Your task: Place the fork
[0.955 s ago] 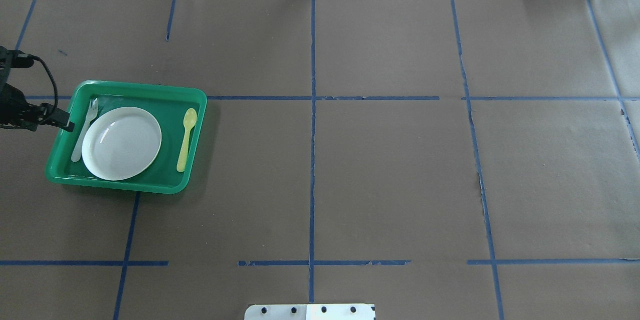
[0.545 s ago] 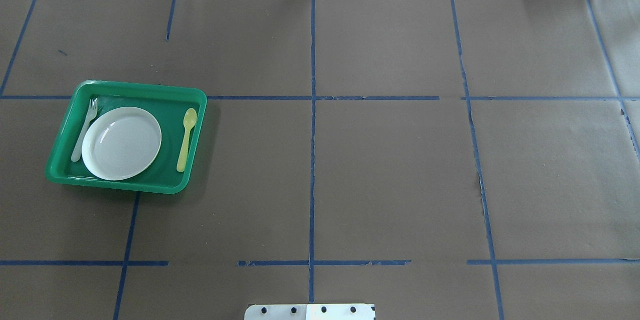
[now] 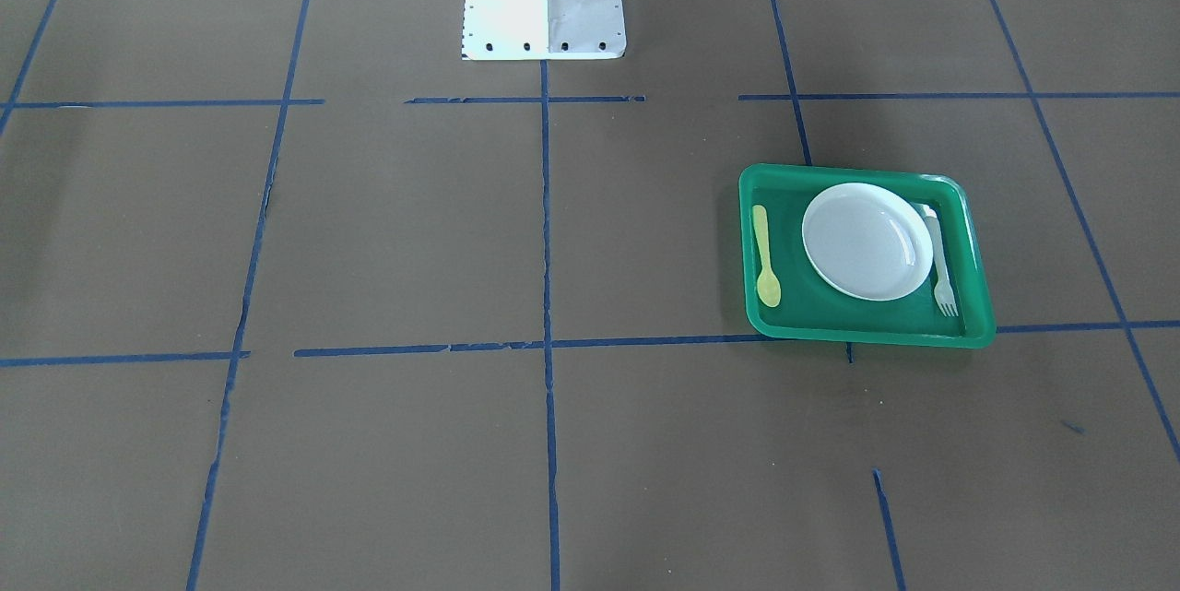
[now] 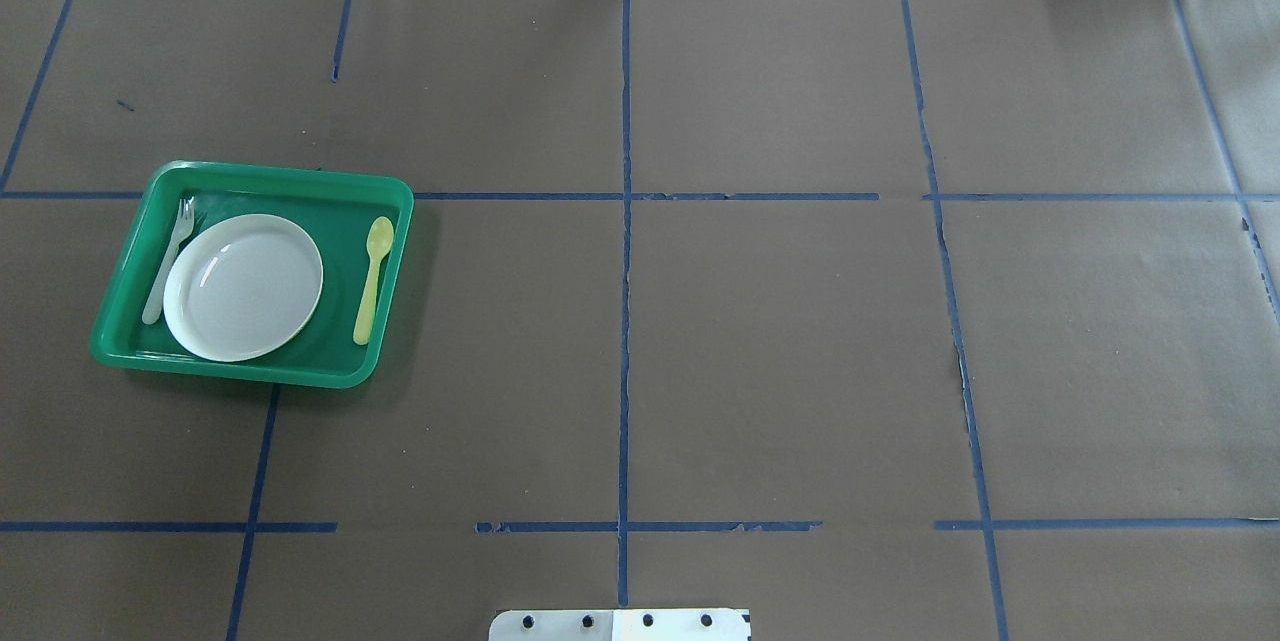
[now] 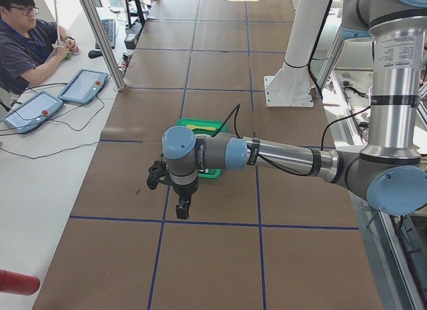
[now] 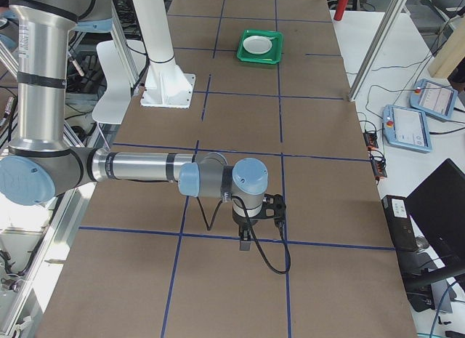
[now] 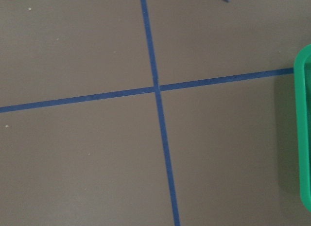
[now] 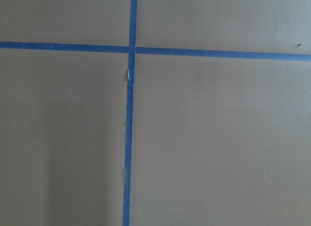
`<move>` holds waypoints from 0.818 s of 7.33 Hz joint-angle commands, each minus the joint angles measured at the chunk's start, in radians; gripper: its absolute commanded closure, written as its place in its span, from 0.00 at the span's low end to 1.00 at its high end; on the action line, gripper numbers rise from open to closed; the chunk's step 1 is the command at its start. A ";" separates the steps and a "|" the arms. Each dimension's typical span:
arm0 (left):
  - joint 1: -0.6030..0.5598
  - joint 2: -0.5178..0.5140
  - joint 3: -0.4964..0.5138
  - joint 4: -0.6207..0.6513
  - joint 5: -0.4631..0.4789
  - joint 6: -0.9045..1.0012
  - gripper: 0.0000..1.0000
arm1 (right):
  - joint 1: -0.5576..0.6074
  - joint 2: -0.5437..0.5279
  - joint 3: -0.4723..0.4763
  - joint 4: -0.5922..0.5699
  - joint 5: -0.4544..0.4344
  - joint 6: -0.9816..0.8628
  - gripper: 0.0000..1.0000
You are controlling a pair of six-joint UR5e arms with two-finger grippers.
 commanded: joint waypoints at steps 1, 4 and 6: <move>-0.011 0.011 -0.010 -0.005 -0.007 0.025 0.00 | 0.000 0.000 0.000 0.000 0.000 0.000 0.00; -0.011 0.002 -0.027 -0.005 -0.006 0.025 0.00 | 0.000 0.000 0.000 0.000 0.000 0.001 0.00; -0.011 -0.004 -0.028 -0.007 -0.006 0.025 0.00 | 0.000 0.000 0.000 0.000 0.000 0.000 0.00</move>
